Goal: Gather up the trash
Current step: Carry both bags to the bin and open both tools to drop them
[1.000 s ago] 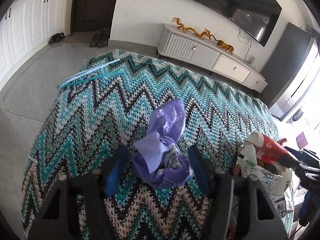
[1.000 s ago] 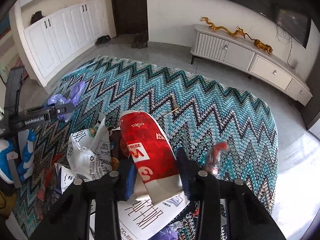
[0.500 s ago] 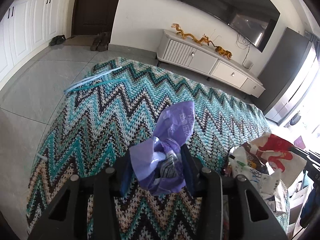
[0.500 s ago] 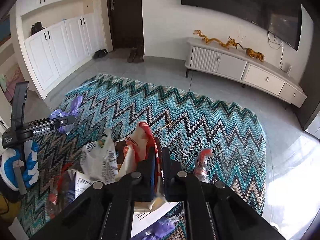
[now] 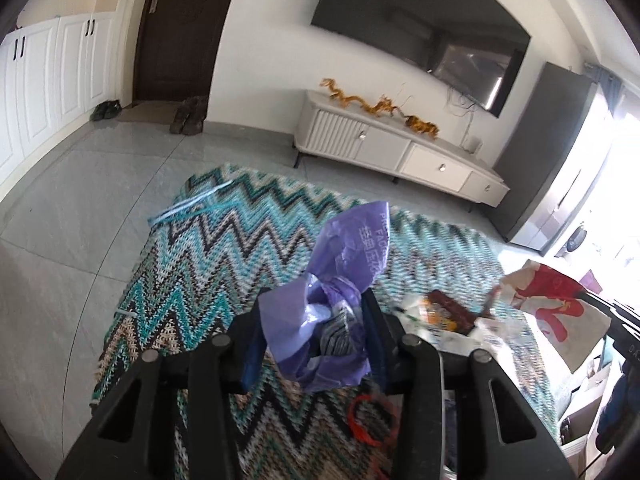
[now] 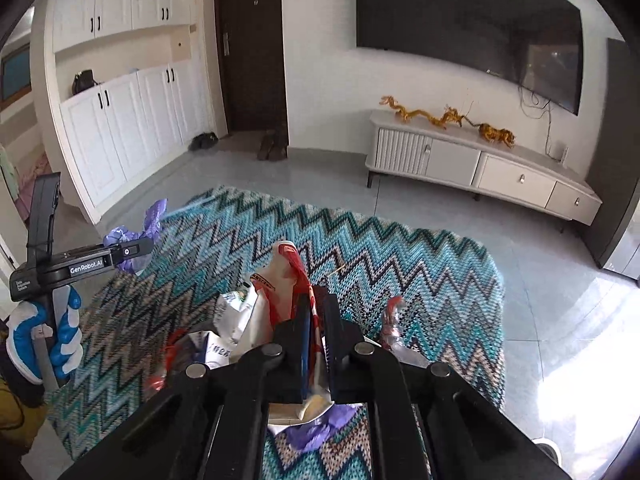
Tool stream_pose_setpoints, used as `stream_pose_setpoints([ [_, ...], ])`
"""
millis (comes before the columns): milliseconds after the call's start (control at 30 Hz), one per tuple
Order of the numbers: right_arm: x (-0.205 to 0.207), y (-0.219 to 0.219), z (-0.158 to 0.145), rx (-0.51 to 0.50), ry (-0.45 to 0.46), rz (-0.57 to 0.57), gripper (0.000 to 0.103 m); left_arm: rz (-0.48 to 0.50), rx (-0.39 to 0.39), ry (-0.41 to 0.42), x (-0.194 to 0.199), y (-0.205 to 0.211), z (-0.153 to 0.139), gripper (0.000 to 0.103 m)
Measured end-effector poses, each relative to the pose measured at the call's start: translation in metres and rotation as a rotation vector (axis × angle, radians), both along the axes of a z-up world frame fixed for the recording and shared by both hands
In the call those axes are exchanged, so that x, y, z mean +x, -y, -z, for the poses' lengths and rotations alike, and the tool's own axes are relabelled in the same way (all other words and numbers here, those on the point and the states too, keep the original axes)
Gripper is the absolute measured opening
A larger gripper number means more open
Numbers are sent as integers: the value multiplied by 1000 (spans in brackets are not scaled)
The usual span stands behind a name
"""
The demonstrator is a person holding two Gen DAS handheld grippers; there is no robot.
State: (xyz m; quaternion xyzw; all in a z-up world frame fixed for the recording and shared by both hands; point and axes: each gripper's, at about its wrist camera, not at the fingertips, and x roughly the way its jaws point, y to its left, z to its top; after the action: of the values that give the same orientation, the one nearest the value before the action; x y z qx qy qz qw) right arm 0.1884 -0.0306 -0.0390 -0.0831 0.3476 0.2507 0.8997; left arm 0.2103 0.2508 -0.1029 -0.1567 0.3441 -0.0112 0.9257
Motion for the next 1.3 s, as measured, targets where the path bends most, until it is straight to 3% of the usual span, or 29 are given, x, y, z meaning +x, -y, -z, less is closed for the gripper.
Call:
stream_pose_setpoints([
  [400, -55, 84, -47, 100, 123, 114, 7, 160, 8, 98, -32, 81, -69, 39],
  [767, -95, 225, -59, 159, 190, 341, 7, 456, 3, 67, -14, 251, -102, 38],
  [1033, -114, 350, -8, 170, 127, 587, 7, 681, 42, -25, -2, 411, -77, 39],
  [1300, -108, 442, 81, 163, -51, 771, 7, 845, 65, -178, 12, 547, -10, 39],
])
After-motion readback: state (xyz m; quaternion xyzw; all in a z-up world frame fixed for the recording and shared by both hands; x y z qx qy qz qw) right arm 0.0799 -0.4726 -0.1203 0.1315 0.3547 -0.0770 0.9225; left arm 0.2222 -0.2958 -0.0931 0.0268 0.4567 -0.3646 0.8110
